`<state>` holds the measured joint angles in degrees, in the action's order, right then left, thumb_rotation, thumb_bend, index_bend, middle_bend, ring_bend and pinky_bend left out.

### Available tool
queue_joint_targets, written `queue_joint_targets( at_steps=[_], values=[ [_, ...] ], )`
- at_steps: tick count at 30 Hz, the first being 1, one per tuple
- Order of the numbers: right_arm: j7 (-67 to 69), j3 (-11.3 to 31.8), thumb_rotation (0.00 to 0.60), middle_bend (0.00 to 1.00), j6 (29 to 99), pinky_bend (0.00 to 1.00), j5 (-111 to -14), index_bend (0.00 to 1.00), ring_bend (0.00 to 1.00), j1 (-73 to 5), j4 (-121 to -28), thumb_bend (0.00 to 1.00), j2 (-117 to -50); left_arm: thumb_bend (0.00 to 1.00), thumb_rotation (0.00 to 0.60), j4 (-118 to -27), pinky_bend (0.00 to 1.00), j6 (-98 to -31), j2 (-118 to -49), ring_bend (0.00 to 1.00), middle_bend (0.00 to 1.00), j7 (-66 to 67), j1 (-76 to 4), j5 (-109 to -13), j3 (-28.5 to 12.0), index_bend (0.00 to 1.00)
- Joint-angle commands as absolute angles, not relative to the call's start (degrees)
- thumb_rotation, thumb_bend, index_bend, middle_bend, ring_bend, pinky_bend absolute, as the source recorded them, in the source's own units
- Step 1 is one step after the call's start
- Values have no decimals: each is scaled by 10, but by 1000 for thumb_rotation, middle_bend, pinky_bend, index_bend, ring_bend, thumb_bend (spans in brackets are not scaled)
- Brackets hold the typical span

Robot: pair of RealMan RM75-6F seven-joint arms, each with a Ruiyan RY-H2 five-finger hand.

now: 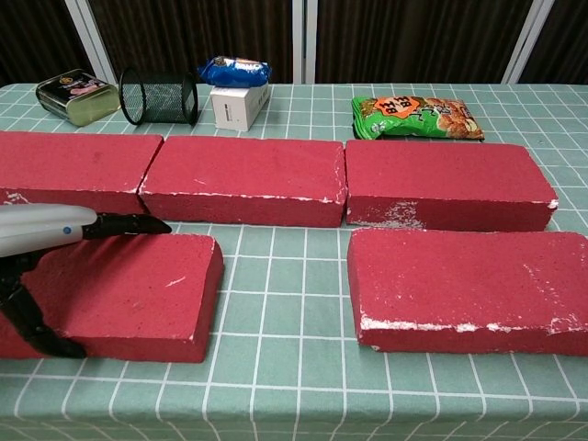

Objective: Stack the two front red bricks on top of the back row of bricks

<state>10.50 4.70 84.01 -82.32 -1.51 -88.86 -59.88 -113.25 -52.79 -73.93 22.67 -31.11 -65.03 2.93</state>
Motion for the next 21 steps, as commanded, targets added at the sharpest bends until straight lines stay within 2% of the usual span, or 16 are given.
queue_joint_targets(
  at_steps=[1,5,13,17,21],
  values=[
    [105,48,600,0,840,0,-823,0,0,-15,-888,13,-599,13,600,-1135,0,-526,-738,68,126,225,-313,-647,32,35],
    [104,48,600,0,841,0,-822,0,0,-15,-889,13,-600,50,600,-1140,0,-530,-734,83,137,225,-315,-649,33,35],
    [103,50,600,0,843,0,-820,0,0,-14,-889,14,-598,55,600,-1183,0,-569,-693,83,137,228,-309,-692,29,35],
    [103,51,600,0,842,0,-820,0,0,-14,-892,14,-596,55,600,-1198,0,-572,-659,83,137,228,-325,-699,6,35],
    [106,50,600,0,842,0,-823,0,0,-15,-891,15,-596,55,600,-1178,0,-551,-643,83,144,185,-351,-692,-34,42]
  ],
)
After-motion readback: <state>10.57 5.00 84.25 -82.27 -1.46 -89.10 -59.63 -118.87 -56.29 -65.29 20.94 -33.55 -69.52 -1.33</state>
